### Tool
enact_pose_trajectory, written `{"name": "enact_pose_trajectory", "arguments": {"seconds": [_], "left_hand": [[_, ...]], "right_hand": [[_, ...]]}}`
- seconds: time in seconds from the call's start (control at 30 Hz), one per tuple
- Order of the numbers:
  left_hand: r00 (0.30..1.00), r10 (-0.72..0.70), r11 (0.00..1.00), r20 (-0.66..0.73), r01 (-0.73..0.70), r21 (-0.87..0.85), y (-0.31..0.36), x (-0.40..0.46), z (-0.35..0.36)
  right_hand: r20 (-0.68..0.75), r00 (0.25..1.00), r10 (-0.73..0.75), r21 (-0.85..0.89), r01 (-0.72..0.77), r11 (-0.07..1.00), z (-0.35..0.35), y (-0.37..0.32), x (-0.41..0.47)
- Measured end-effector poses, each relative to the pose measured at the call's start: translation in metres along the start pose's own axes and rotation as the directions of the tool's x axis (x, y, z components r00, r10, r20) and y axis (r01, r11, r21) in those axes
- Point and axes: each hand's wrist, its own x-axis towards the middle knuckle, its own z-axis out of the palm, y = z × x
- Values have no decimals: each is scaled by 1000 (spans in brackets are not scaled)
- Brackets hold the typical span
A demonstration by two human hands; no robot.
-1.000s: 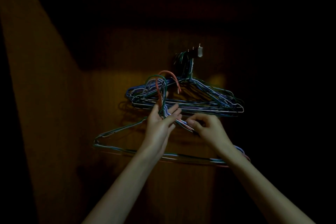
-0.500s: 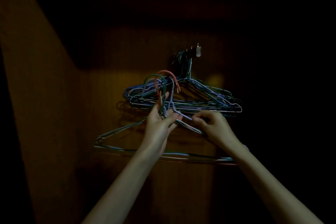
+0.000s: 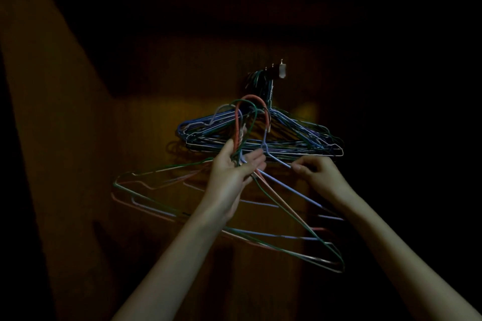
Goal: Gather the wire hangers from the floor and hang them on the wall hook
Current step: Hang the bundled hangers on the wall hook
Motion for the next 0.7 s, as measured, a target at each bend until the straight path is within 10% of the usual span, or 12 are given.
{"name": "enact_pose_trajectory", "arguments": {"seconds": [0.7], "left_hand": [[996,-3,998,-85,-2,-65,-5,27,2]], "right_hand": [[-419,886,-196,-38,198,979,-46,-28,56]]}}
